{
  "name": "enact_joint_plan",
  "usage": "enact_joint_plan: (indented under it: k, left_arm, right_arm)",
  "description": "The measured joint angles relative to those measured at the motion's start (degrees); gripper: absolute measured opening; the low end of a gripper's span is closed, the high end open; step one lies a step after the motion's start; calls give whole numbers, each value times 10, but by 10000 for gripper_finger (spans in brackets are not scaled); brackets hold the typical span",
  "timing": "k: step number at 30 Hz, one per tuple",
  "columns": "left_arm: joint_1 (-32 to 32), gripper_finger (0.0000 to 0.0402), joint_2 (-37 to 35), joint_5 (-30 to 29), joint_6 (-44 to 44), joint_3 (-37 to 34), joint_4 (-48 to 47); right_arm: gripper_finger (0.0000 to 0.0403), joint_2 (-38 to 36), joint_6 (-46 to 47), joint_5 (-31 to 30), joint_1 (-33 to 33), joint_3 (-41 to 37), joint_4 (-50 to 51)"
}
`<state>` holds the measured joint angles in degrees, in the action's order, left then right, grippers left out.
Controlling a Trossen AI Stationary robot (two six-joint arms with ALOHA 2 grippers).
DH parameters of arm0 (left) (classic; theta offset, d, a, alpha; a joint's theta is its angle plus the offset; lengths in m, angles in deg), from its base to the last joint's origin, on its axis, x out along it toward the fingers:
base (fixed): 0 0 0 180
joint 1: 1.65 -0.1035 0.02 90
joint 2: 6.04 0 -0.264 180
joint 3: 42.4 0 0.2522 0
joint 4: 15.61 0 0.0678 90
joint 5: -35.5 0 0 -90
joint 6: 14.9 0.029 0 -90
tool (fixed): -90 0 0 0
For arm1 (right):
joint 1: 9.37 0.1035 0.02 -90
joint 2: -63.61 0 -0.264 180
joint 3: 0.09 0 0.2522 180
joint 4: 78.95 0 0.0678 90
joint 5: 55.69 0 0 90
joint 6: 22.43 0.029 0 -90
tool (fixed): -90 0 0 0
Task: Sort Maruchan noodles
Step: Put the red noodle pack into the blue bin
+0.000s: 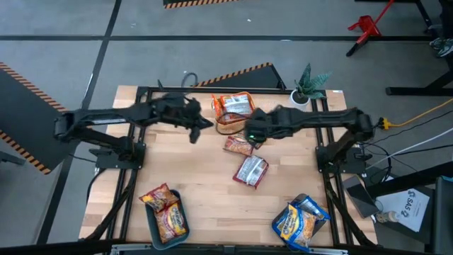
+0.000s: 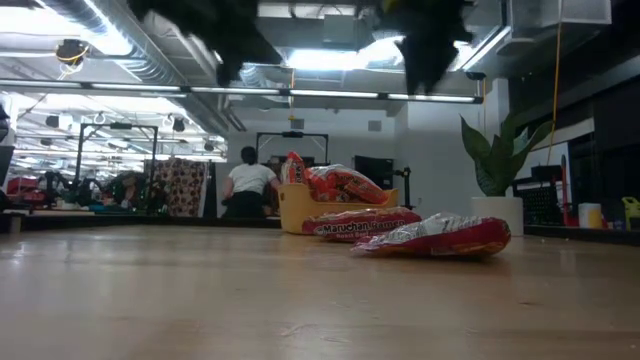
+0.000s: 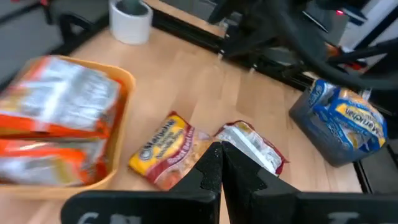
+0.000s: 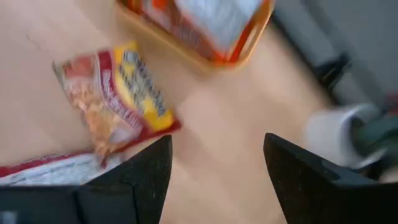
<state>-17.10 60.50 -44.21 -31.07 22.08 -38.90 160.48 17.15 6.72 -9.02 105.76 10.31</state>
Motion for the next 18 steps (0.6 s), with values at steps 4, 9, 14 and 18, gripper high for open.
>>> enact_joint_plan:
  k: [4,9,14,18]
  left_arm:
    - [7,0,61,16,-16,-33,87]
    - [22,0,131,3,-24,-40,152]
    - [39,0,199,-16,-42,-39,198]
    - [43,0,246,-28,-49,-39,209]
  right_arm:
    - [239,-77,66,69,-36,-196,-183]
    - [239,-114,101,143,-90,-383,-403]
    - [239,-107,125,212,-154,-492,-599]
    - [239,-107,124,248,-189,-528,-702]
